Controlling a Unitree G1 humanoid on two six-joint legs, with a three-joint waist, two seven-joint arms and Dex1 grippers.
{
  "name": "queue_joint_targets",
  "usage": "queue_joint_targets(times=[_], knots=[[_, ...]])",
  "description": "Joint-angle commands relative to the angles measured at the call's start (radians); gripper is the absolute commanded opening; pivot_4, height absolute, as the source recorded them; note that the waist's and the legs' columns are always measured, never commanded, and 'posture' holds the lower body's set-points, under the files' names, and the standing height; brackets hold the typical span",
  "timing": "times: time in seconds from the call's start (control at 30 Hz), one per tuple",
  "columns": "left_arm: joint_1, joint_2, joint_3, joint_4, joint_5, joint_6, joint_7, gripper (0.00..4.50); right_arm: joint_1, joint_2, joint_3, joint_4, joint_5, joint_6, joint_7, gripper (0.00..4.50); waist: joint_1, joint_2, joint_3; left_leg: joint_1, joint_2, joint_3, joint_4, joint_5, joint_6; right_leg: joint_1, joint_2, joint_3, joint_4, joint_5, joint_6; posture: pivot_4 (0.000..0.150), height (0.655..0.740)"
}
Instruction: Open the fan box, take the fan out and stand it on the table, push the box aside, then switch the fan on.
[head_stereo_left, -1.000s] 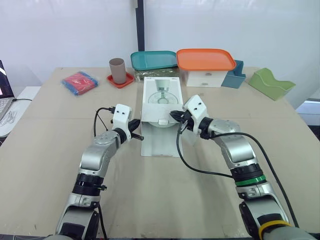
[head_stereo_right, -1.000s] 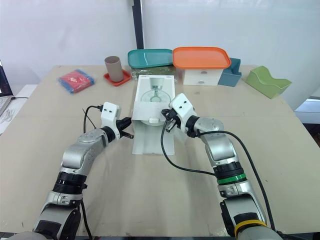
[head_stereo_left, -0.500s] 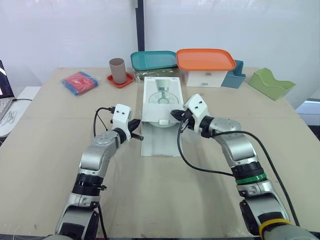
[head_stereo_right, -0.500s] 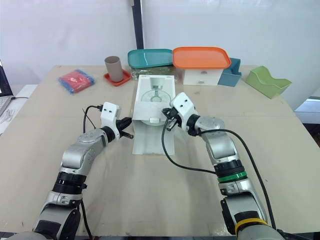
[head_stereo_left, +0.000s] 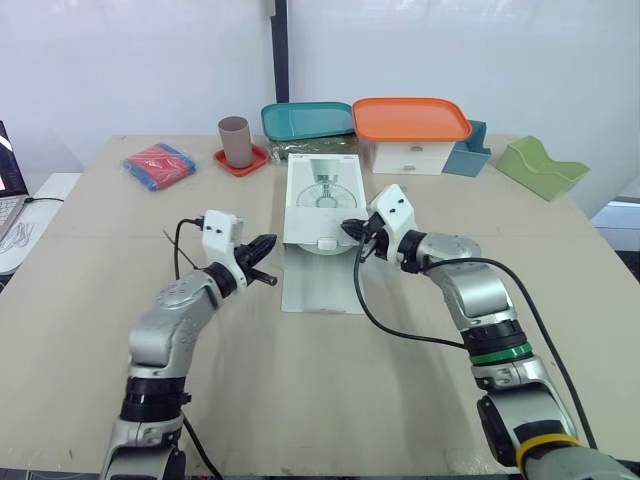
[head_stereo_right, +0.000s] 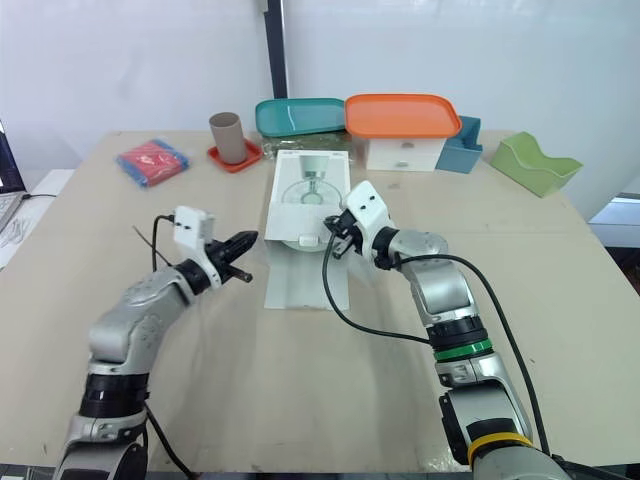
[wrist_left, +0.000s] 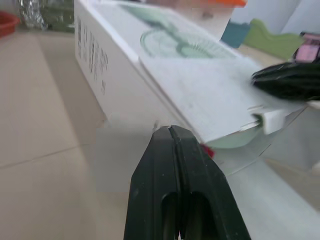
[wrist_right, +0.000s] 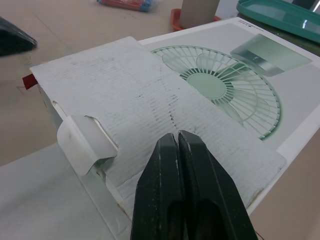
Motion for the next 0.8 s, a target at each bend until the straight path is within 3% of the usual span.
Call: queue_joint_targets(times=[0.03, 0.1, 0.27, 0.4, 0.63, 0.8], knots=[[0.054, -0.003, 0.036, -0.093, -0.133, 0.066, -0.023, 0.0, -0.014, 0.002, -0.001, 0.0, 0.006, 0.0, 0.004, 0.09, 0.001, 0.0, 0.0, 0.0, 0.0, 0.0, 0.0, 0.0, 0.0, 0.0, 0.0, 0.0, 0.0, 0.0, 0.0, 0.15, 0.74], [0.081, -0.04, 0.067, -0.103, -0.227, 0.125, 0.013, 0.0, -0.021, 0.003, -0.001, 0.009, 0.005, -0.007, 0.005, 0.09, 0.001, 0.0, 0.0, 0.0, 0.0, -0.001, 0.0, 0.0, 0.0, 0.0, 0.0, 0.0, 0.0, 0.0, 0.0, 0.15, 0.74], [0.097, -0.169, 0.105, -0.062, -0.325, 0.174, 0.156, 0.0, -0.031, 0.005, -0.002, 0.024, 0.006, -0.021, 0.01, 0.09, 0.002, 0.0, 0.0, 0.0, 0.0, -0.001, 0.001, -0.001, 0.001, 0.001, 0.0, 0.0, 0.0, 0.0, 0.0, 0.15, 0.74], [0.067, -0.323, 0.117, -0.005, -0.422, 0.175, 0.273, 0.0, -0.037, 0.004, 0.003, 0.03, 0.002, -0.026, 0.019, 0.09, 0.003, 0.0, 0.0, 0.0, 0.0, 0.0, 0.001, 0.0, 0.0, 0.001, 0.0, 0.0, 0.0, 0.0, 0.0, 0.15, 0.74], [0.032, -0.369, 0.173, 0.096, -0.548, 0.182, 0.402, 0.0, -0.037, -0.003, 0.001, 0.031, 0.0, -0.029, 0.023, 0.09, 0.001, -0.001, 0.0, 0.0, 0.0, 0.0, 0.001, 0.0, 0.0, 0.001, 0.0, 0.0, 0.0, 0.0, 0.0, 0.15, 0.74], [0.013, -0.365, 0.154, 0.16, -0.574, 0.203, 0.424, 1.63, -0.03, -0.007, 0.001, 0.017, 0.0, -0.024, 0.022, 0.0, 0.003, -0.001, 0.0, 0.0, 0.0, 0.0, 0.001, 0.0, 0.0, 0.001, 0.0, 0.0, -0.001, 0.0, 0.0, 0.15, 0.74]])
